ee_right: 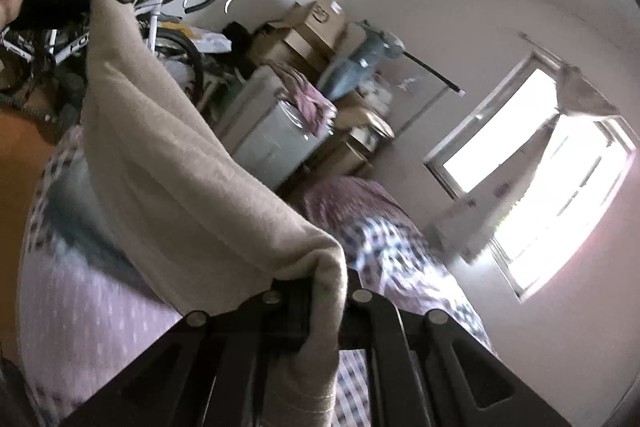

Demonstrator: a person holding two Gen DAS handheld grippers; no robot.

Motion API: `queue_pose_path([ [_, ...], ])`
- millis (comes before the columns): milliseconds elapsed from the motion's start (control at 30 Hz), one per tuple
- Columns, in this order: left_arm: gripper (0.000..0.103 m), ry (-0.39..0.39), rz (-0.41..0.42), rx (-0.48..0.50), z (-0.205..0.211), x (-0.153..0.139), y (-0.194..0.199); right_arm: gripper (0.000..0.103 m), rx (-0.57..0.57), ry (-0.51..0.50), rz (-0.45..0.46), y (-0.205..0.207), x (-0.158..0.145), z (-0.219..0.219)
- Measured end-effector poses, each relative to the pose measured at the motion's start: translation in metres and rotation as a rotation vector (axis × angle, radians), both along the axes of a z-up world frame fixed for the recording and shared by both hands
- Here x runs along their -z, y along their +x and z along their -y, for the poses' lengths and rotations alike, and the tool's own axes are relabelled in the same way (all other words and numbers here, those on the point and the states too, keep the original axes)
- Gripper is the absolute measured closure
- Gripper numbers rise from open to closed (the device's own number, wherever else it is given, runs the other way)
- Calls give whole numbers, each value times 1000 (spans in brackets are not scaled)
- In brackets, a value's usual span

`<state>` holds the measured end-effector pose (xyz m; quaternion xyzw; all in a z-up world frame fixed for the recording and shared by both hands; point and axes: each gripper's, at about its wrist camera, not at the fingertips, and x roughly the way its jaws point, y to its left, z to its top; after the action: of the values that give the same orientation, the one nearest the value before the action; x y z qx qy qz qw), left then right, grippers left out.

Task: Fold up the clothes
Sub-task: 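Lift the folded shirt off the bed with both tools, then carry the shirt to the bed's end and open both tools to drop it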

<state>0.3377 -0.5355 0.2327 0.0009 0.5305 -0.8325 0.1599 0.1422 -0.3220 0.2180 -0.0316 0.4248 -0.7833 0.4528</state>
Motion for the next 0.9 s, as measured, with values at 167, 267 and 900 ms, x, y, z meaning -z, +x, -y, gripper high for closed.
queue_pose_path([
  [167, 93, -34, -13, -70, 52, 3, 5, 99, -64, -16, -44, -17, 5, 101],
  [267, 93, -49, -20, -101, 80, 6, 3, 99, -78, -41, -77, -27, 8, 161],
  [900, 94, -86, 57, -56, 78, 100, -3, 99, -140, 15, -84, -55, 133, 255],
])
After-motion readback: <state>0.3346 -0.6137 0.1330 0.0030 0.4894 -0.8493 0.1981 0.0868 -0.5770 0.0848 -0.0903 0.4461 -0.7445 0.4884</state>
